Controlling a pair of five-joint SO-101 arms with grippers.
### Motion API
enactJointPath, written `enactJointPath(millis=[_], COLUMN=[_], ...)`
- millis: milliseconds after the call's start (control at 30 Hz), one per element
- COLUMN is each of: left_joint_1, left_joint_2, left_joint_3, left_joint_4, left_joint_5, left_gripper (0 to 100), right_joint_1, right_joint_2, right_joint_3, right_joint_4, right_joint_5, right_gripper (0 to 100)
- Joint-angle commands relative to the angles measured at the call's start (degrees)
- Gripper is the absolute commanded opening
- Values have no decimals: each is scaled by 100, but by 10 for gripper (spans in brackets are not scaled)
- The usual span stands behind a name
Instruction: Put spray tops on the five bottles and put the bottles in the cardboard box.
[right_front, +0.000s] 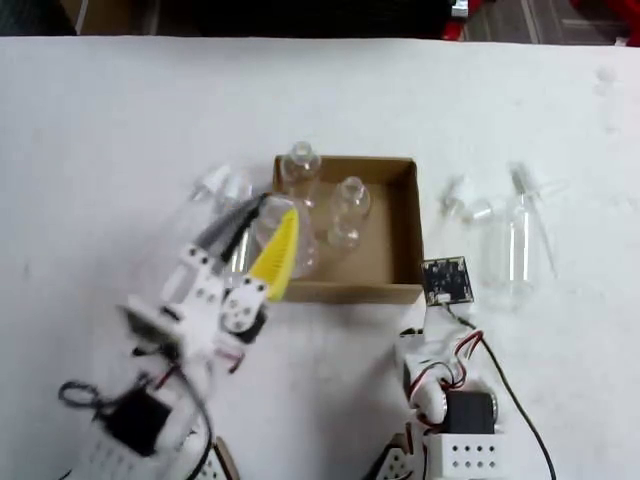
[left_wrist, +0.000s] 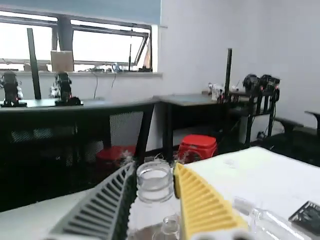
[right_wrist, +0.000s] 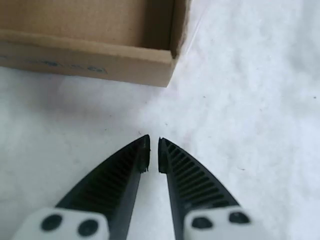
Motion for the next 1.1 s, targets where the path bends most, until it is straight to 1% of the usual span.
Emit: enactJointPath(millis=[0, 33, 167, 367, 500, 600, 767, 900, 1067], left_joint_1=[13, 13, 40, -154, -470, -409, -224, -259, -242], left_joint_2=[1121, 1385, 2299, 3020, 3407, 3811, 4075, 4075, 4040], left_joint_3=[193, 158, -44, -44, -35, -26, 97, 220, 677], left_joint_4=[-1697, -1890, -1960, -2031, -2673, -2875, -2875, -2875, -2875], left_joint_5=[-149, -149, -149, -158, -158, -141, 264, 264, 237], left_gripper=[31, 31, 31, 31, 31, 31, 31, 31, 31], right_joint_1=[4, 4, 4, 4, 4, 4, 4, 4, 4], right_joint_2=[-4, -4, -4, -4, -4, -4, -4, -4, -4], right_joint_3=[53, 53, 53, 53, 53, 53, 53, 53, 53], right_joint_4=[31, 31, 31, 31, 31, 31, 31, 31, 31], right_joint_5=[44, 44, 44, 44, 44, 44, 44, 44, 44], right_gripper=[15, 15, 15, 15, 15, 15, 15, 15, 15])
